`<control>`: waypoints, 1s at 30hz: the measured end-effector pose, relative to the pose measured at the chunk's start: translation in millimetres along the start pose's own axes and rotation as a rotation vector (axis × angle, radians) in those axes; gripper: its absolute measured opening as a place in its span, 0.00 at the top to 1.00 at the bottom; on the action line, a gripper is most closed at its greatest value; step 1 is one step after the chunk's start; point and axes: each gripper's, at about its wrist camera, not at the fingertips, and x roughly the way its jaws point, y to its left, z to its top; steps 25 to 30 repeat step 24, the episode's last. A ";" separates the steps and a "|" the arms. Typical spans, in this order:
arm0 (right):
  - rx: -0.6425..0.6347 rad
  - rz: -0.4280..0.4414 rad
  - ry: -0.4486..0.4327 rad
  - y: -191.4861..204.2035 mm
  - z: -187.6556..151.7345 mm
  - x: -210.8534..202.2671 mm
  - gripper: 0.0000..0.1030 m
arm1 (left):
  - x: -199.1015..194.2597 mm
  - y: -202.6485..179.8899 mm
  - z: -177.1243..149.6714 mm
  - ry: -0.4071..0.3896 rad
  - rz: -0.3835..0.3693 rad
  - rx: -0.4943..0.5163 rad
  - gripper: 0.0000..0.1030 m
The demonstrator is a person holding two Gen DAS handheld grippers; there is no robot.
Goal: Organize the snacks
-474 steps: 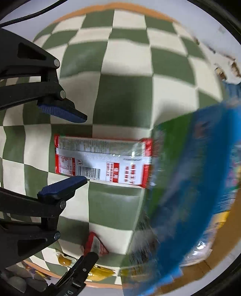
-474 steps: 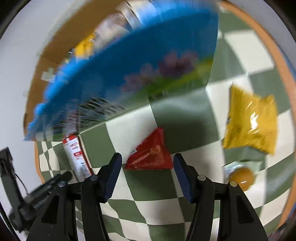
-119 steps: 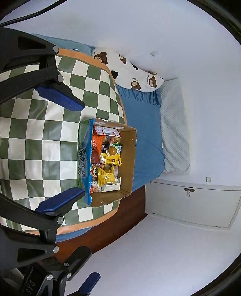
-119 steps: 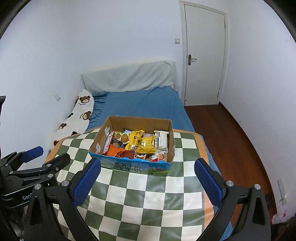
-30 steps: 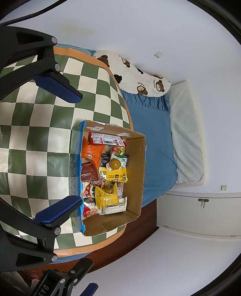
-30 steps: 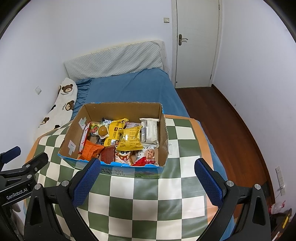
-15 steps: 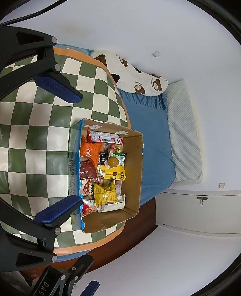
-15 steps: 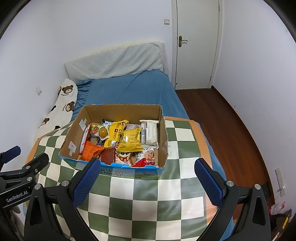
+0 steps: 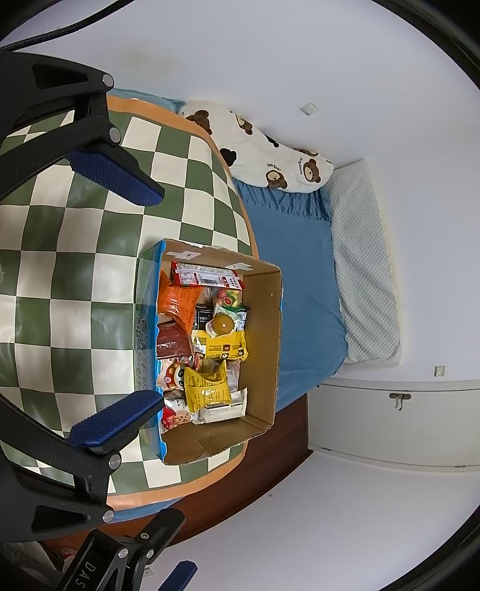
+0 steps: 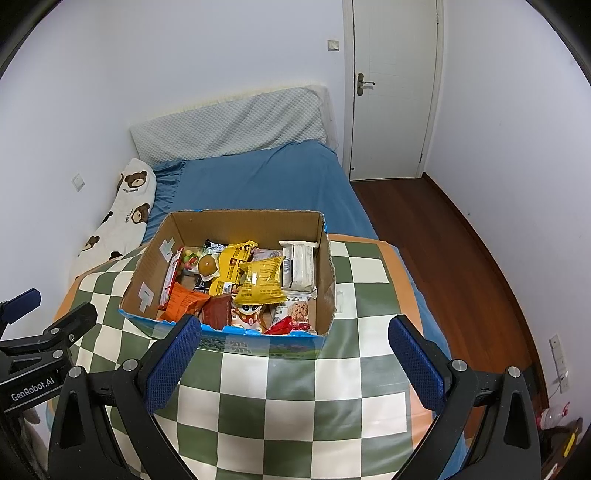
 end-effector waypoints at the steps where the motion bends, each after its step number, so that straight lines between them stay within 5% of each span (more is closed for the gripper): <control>1: 0.001 0.001 0.001 -0.4 0.3 -0.2 0.00 | -0.5 0.4 0.3 0.000 0.001 0.000 0.01; 30: -0.001 0.011 0.010 -0.9 -1.4 0.3 0.00 | -0.7 1.6 -1.7 -0.005 0.016 -0.010 0.01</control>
